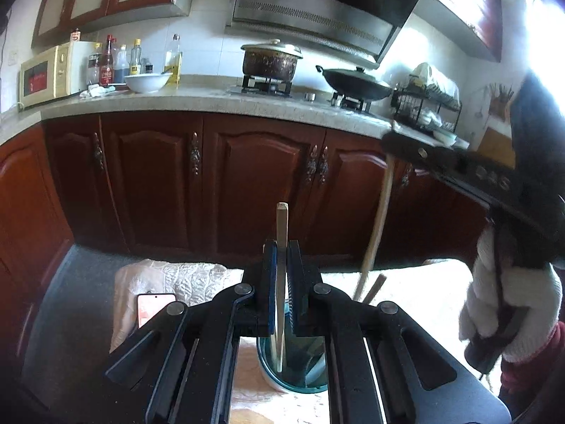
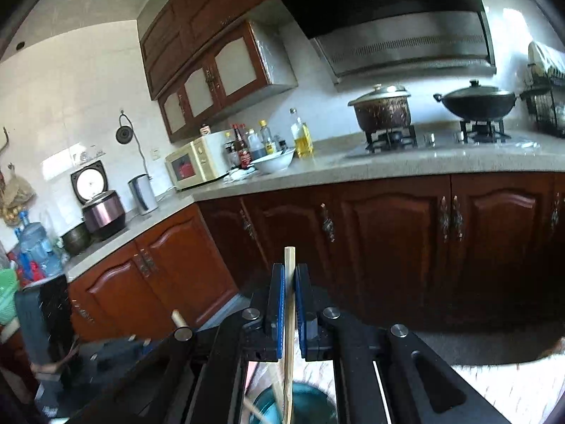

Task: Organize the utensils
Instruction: 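Lift both chopsticks and lower them into the floral cup, then open both tools and withdraw them from the cup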

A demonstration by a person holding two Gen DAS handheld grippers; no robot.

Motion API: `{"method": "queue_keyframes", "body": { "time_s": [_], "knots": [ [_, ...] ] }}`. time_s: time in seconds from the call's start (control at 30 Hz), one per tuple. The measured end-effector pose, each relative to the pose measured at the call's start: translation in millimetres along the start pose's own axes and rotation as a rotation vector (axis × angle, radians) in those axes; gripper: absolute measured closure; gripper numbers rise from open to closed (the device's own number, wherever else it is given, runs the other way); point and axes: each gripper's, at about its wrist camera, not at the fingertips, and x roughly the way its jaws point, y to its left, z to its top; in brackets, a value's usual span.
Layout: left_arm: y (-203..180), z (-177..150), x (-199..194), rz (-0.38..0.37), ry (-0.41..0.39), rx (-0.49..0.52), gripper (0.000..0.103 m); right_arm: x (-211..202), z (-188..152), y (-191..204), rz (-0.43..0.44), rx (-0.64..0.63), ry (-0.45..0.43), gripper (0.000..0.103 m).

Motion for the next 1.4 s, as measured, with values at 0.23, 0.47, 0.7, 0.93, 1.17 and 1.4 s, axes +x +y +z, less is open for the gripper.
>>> {"method": "queue_keyframes", "body": {
  "time_s": [0.23,0.47,0.7,0.93,1.17,1.4],
  "knots": [
    [1.6,-12.1,18.2,0.006,0.034,0.007,0.099,42.5,-20.8,-10.1,-0.058,-0.024,0.020,0.098],
    [4.0,-24.7,33.8,-0.001,0.076,-0.017,0.099,63.2,-53.1,-16.5,-0.051,-0.054,0.104,0.098],
    [-0.3,-36.2,48.7,-0.001,0.109,-0.026,0.099,74.6,-81.3,-19.1,-0.023,-0.062,0.216,0.098],
    [0.5,-37.1,48.4,0.003,0.115,-0.046,0.099,74.6,-89.4,-34.7,0.010,0.017,0.264,0.097],
    [-3.8,-38.1,36.9,0.008,0.099,-0.031,0.076,61.1,-88.7,-36.2,0.022,0.024,0.255,0.079],
    [-15.6,-45.8,26.9,0.034,0.090,0.006,0.075,42.8,-91.9,-30.5,0.030,0.016,0.245,0.079]
  ]
}}
